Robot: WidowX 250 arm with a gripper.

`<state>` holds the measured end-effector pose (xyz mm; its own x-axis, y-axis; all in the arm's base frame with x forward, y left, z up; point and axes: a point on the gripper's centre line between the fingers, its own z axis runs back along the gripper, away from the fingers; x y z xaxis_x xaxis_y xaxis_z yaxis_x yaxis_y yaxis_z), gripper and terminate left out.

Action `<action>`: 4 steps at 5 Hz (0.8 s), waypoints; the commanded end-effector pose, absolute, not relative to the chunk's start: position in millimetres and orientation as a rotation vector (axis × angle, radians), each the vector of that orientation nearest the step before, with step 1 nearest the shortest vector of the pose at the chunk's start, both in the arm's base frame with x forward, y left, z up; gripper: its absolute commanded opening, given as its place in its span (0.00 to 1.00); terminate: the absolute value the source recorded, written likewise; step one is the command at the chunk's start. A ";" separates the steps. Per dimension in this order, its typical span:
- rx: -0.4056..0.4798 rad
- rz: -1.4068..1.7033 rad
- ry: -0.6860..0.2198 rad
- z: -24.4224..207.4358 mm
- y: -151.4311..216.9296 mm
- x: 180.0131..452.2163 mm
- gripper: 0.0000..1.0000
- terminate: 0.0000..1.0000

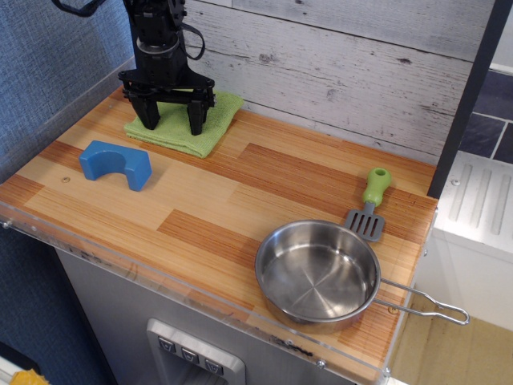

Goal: Move the green towel behind the blue block

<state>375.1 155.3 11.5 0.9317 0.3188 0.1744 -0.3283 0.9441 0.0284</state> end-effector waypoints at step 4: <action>0.051 0.416 -0.503 140.2 150.4 365.4 1.00 0.00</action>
<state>368.8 153.1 119.6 0.8137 0.3964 0.4252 -0.4132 0.9089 -0.0566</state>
